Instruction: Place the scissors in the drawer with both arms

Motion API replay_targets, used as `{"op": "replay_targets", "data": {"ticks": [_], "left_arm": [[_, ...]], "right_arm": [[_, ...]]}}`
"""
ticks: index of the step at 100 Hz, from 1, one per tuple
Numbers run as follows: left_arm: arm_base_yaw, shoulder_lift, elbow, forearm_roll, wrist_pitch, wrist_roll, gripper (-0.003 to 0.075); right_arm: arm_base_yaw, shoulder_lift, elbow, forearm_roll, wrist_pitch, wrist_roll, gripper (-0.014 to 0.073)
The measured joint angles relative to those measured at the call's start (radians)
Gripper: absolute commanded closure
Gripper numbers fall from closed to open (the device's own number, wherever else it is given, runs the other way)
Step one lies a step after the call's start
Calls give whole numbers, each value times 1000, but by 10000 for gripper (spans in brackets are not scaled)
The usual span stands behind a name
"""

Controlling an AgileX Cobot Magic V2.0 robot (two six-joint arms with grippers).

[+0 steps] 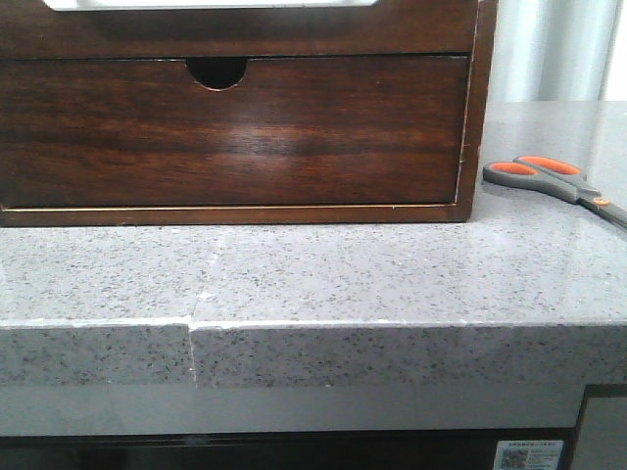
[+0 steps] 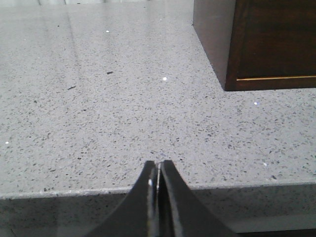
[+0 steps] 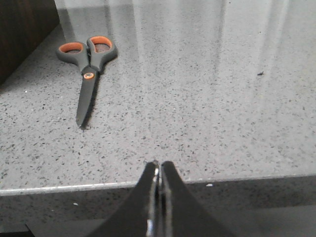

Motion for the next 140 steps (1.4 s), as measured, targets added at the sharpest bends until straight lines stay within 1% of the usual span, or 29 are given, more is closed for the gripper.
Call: {"op": "replay_targets", "data": {"ticks": [45, 63, 76, 81, 105, 140], "left_arm": [[0, 0, 0, 2, 0, 0, 742], [0, 0, 0, 75, 0, 0, 742], [0, 0, 0, 213, -5, 0, 742], [0, 0, 0, 233, -13, 0, 742], [0, 0, 0, 179, -118, 0, 742], [0, 0, 0, 173, -156, 0, 742]], "right_arm": [[0, 0, 0, 0, 0, 0, 635], [0, 0, 0, 0, 0, 0, 635], [0, 0, 0, 0, 0, 0, 635], [0, 0, 0, 0, 0, 0, 635], [0, 0, 0, 0, 0, 0, 635], [0, 0, 0, 16, -72, 0, 635]]}}
